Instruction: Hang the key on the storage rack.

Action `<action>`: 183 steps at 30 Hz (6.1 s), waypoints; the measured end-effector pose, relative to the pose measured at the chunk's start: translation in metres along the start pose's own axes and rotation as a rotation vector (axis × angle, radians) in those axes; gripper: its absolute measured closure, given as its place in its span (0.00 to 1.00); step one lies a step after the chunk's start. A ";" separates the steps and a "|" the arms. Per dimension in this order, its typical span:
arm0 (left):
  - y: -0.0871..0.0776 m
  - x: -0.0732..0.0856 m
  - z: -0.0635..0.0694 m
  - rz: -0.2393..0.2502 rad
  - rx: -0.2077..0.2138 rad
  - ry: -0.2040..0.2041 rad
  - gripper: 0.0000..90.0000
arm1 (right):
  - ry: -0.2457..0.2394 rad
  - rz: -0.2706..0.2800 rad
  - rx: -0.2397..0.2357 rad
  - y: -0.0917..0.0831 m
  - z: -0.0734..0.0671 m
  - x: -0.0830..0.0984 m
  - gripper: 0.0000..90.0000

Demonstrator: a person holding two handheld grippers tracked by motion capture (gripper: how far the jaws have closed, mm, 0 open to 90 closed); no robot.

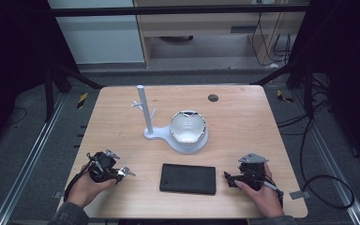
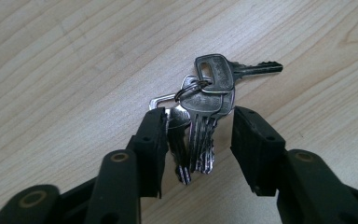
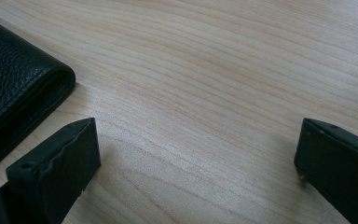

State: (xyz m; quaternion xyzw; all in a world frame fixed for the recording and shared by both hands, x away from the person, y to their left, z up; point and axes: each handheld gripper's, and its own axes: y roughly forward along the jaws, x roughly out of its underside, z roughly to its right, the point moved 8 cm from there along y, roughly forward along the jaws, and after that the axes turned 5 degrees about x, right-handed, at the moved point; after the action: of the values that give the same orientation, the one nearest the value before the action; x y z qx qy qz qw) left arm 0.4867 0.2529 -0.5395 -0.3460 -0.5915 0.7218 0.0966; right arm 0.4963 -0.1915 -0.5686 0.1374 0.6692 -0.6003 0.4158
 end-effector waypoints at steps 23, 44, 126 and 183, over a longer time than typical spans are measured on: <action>-0.007 0.000 0.003 0.002 0.007 0.030 0.93 | 0.001 0.000 -0.001 0.000 0.000 0.000 0.00; 0.002 0.000 0.005 -0.013 -0.044 0.069 0.80 | 0.004 -0.003 -0.002 0.000 -0.001 0.000 0.00; -0.119 -0.075 0.011 0.113 -0.001 0.153 0.93 | 0.003 0.000 -0.007 -0.001 -0.002 0.000 0.00; -0.191 -0.169 0.007 0.050 -0.085 0.228 0.93 | 0.001 0.000 -0.008 0.000 -0.002 0.000 0.00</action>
State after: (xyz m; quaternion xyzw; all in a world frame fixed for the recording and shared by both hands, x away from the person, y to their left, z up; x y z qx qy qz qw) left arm 0.5565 0.2081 -0.2979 -0.4443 -0.5981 0.6540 0.1307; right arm 0.4957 -0.1899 -0.5686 0.1359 0.6719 -0.5975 0.4160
